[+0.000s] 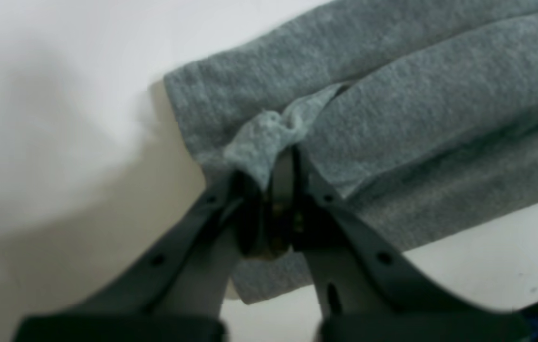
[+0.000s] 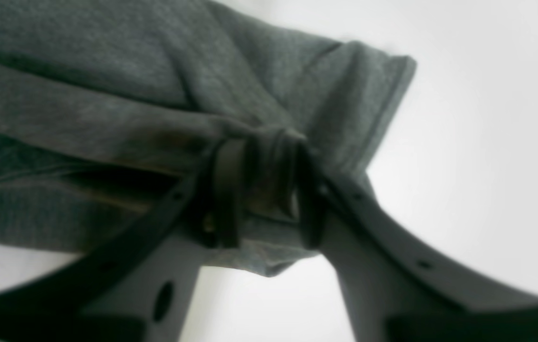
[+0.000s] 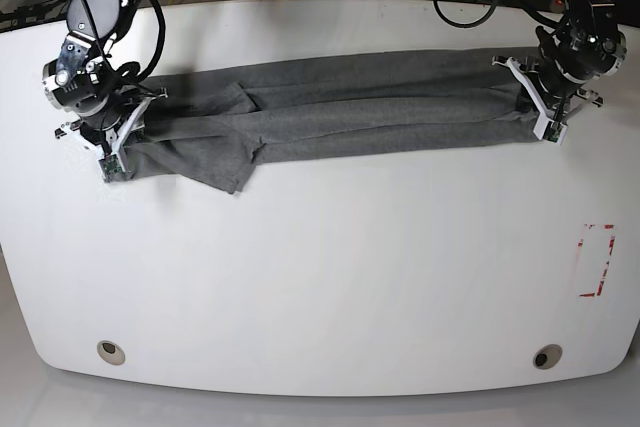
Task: Fold the T-shirt properly
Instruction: 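Lift the hem and fold it over toward the collar with both grippers, then lay the folded hem down and adjust the grip on the folded edge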
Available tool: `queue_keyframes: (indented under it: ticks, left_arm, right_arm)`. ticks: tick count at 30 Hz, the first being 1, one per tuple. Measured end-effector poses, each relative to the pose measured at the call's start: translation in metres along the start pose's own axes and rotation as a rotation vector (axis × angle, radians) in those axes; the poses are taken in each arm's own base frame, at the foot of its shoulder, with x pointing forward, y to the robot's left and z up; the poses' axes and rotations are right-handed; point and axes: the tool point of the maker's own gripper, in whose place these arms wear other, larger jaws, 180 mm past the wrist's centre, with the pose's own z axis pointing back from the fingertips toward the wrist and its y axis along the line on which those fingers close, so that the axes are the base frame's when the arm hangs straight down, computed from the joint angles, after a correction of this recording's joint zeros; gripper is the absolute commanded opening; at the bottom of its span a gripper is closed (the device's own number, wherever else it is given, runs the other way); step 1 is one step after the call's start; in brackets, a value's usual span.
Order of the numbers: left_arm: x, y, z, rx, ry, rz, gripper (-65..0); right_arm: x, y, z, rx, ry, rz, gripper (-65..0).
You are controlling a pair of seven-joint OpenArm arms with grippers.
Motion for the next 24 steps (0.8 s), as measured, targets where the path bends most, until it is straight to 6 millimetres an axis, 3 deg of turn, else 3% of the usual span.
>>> queue_keyframes:
  ticks: [3,6,7,9,13,17,19,22,24]
  left_arm:
    - [-0.004,0.001,0.0,0.001,0.032,0.001,-29.3]
    - [-0.011,0.002,0.0,0.006,0.075,-0.002,-16.9]
    - [-0.012,0.003,0.0,0.008,0.084,-0.001,-15.6]
    - [-0.009,0.005,0.001,0.014,0.084,-0.003,-16.8]
    - [0.016,0.01,0.015,0.04,0.001,-0.03,-17.9]
    - [0.031,-0.005,0.022,-0.056,-0.077,-0.08,-17.9]
    - [0.035,-0.004,0.022,-0.065,-0.101,-0.049,-17.9]
    - [0.033,-0.001,0.011,-0.055,-0.083,0.0,-17.9]
    - [0.03,-0.012,0.003,-0.102,-0.076,0.015,-18.1]
  right_arm:
    - [-0.01,-0.007,0.002,-0.025,0.023,-0.032,-24.6]
    - [-0.011,-0.011,0.011,-0.032,0.009,-0.076,-19.5]
    - [-0.005,-0.015,0.017,-0.032,-0.029,-0.101,-19.5]
    - [0.004,-0.016,0.024,-0.005,-0.073,-0.136,-19.5]
    - [0.009,-0.005,0.028,0.089,-0.096,-0.17,-20.9]
    - [0.03,0.004,0.029,0.169,-0.169,-0.194,-25.8]
    - [0.04,0.01,0.023,0.21,-0.191,-0.196,-28.2]
    - [0.04,0.023,0.003,0.27,-0.143,-0.198,-32.0]
    - [0.043,0.03,-0.005,0.307,-0.151,-0.223,-33.5]
